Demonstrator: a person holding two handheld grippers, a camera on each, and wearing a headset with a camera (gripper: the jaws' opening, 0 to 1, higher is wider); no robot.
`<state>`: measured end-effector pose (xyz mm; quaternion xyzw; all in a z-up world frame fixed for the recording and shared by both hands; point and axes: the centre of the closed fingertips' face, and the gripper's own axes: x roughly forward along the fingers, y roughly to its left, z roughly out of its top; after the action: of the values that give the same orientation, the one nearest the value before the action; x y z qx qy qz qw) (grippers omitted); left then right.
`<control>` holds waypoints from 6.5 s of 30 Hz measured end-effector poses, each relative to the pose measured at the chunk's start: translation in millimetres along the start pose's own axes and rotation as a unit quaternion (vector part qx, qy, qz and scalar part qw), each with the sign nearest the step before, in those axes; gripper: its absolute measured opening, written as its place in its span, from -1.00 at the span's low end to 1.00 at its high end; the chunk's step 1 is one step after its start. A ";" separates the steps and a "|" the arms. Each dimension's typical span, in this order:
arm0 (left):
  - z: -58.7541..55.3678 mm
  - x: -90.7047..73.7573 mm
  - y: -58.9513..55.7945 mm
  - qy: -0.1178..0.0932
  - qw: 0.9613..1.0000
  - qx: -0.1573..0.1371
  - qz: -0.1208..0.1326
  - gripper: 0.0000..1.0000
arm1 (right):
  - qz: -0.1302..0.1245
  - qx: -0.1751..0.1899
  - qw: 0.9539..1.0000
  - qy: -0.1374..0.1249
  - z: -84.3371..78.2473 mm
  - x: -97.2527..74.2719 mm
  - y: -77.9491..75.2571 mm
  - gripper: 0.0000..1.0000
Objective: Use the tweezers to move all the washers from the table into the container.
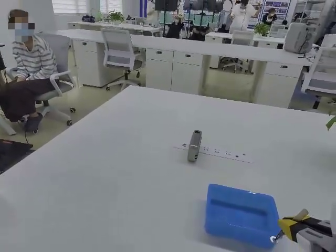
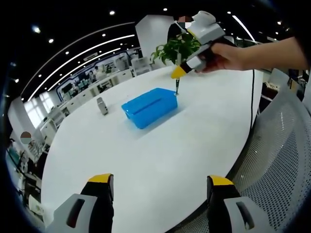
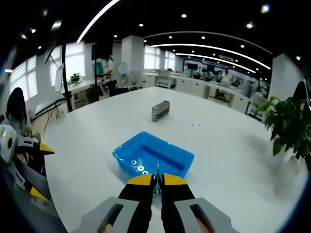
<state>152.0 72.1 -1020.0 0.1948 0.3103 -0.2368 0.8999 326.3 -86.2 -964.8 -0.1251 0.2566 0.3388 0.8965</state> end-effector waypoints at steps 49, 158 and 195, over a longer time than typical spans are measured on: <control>-17.9 6.7 -1.4 0.055 0.998 -0.012 -0.008 0.52 | 0.012 0.004 0.999 0.030 -18.4 64.2 -31.7 -0.97; 179.8 -52.3 -74.2 -0.173 0.893 0.112 -0.399 -1.00 | 0.366 -0.158 0.917 0.030 -5.0 -94.1 166.9 -0.93; 196.3 -64.5 -57.1 -0.205 0.885 0.092 -0.407 -1.00 | 0.358 -0.121 0.924 0.058 -26.3 -87.8 155.6 -0.94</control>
<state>167.4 -52.2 -846.1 0.0806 0.1473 -0.6448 0.7457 155.9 -29.3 -946.8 -0.1515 0.2932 0.6573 0.6775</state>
